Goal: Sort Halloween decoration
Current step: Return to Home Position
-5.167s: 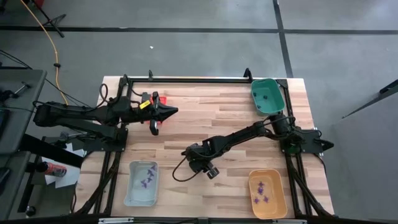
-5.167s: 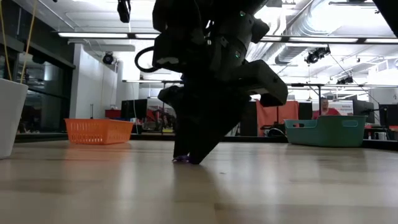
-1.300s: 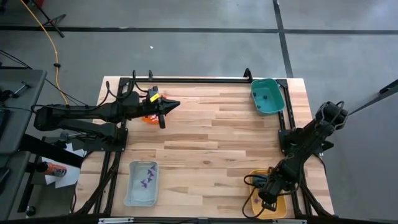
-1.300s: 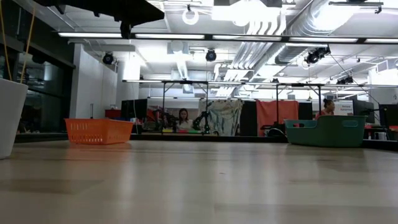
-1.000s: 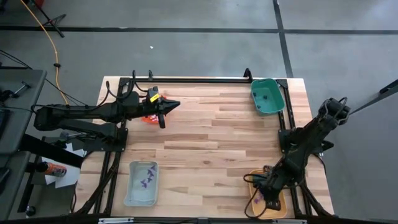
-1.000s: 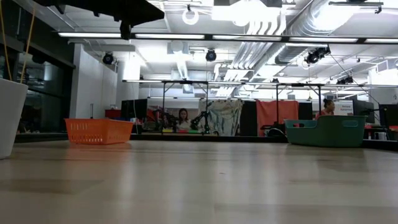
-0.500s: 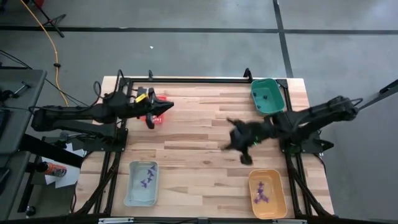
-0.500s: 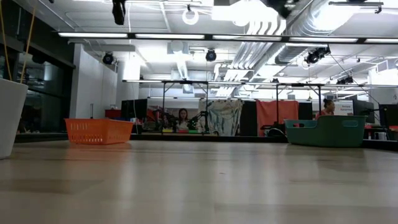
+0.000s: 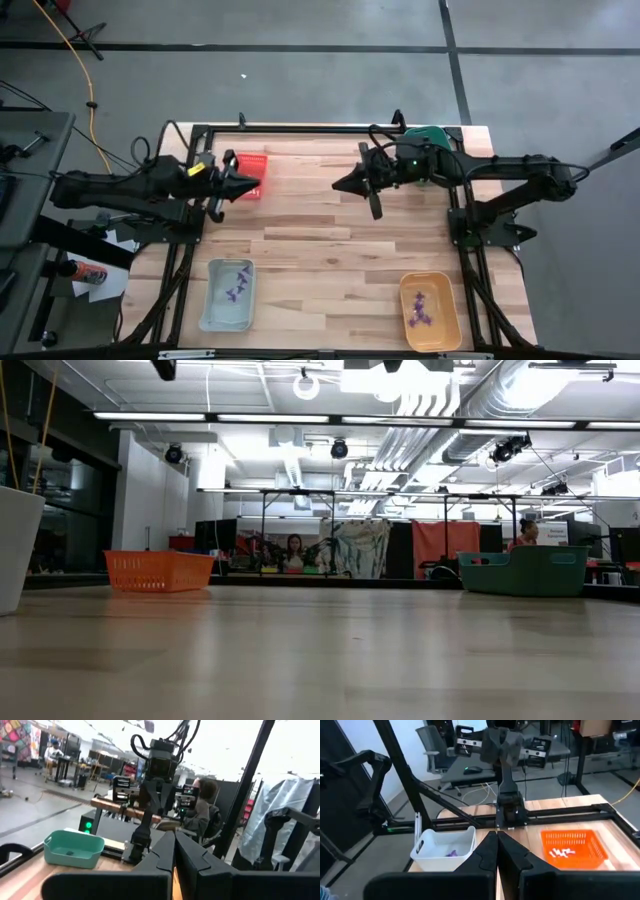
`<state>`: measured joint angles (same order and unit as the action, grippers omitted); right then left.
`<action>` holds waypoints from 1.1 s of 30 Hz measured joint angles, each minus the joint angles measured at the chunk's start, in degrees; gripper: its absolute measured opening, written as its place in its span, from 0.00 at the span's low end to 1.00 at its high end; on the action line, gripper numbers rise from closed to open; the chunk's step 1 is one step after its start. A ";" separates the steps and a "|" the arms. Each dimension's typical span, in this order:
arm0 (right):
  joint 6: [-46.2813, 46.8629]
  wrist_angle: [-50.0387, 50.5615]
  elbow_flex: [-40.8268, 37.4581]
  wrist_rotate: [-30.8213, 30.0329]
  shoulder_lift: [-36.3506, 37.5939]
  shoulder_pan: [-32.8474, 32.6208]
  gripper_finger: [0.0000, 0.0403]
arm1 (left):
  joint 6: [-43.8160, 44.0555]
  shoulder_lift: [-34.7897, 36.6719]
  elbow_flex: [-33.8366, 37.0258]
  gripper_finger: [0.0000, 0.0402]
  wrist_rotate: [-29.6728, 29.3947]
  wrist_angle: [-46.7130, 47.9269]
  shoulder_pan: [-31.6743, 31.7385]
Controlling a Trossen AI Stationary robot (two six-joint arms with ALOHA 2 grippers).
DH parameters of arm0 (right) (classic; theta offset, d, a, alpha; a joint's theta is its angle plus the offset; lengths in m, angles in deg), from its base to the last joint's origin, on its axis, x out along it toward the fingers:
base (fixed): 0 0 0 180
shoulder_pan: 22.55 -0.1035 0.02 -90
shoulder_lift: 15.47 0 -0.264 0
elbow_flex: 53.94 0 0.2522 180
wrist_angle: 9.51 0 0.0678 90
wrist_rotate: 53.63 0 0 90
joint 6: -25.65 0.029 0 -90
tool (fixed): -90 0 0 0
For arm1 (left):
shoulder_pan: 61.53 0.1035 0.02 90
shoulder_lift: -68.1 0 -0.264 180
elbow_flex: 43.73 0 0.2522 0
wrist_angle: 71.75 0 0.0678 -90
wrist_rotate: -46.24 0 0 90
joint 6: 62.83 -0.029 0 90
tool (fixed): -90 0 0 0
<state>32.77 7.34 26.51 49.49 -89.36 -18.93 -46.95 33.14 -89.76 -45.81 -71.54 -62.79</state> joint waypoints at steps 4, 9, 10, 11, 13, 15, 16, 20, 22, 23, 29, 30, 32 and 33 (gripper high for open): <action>0.60 0.54 0.00 -1.93 0.05 0.05 0.00 | 0.34 4.92 4.61 0.00 -0.19 -1.09 0.00; 3.53 3.89 0.00 -3.10 0.11 -0.24 0.00 | 0.38 10.46 11.91 0.00 -1.76 -5.91 0.07; 4.37 5.07 0.00 -3.09 0.11 -0.25 0.00 | 0.43 11.42 13.53 0.00 -2.06 -7.48 0.07; 5.18 6.64 0.00 -2.99 0.20 -0.30 0.00 | 0.53 12.28 15.10 0.00 -2.32 -8.97 0.09; 7.13 10.67 0.00 -2.39 0.58 -0.38 0.00 | 1.62 13.92 18.26 0.00 -2.82 -11.72 0.11; 7.89 14.07 0.00 -2.36 1.23 -0.77 0.00 | 3.15 15.33 21.33 0.00 -2.84 -14.75 0.11; 7.89 15.70 -0.02 -2.36 1.59 -0.91 0.00 | 3.85 15.91 22.91 0.00 -2.88 -16.35 0.11; 8.93 20.28 -0.02 -2.53 3.76 -1.10 0.00 | 6.11 17.93 27.78 0.00 -3.79 -20.94 0.11; 9.37 22.29 -0.02 -3.30 5.25 -1.13 0.00 | 6.63 18.85 29.51 0.00 -4.66 -22.35 0.11; 9.37 23.62 -0.02 -3.73 6.06 -1.13 0.00 | 6.85 19.12 30.39 0.00 -4.89 -23.51 0.11; 9.64 25.31 -4.58 -6.68 12.58 -3.09 0.00 | 8.01 19.62 31.64 0.00 -6.20 -21.34 0.13; 10.45 24.39 -6.63 -6.75 14.23 -3.41 0.00 | 8.01 19.65 31.61 0.00 -6.60 -21.12 0.13; 12.35 20.99 -11.74 -8.14 18.00 -4.12 0.00 | 8.04 19.63 31.57 0.00 -8.22 -19.88 0.13; 13.05 18.62 -14.51 -8.54 19.93 -4.53 0.00 | 8.06 19.61 31.57 0.00 -8.82 -18.97 0.13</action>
<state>45.82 25.97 12.00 40.95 -69.43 -23.45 -38.88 52.75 -58.18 -54.62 -90.51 -62.66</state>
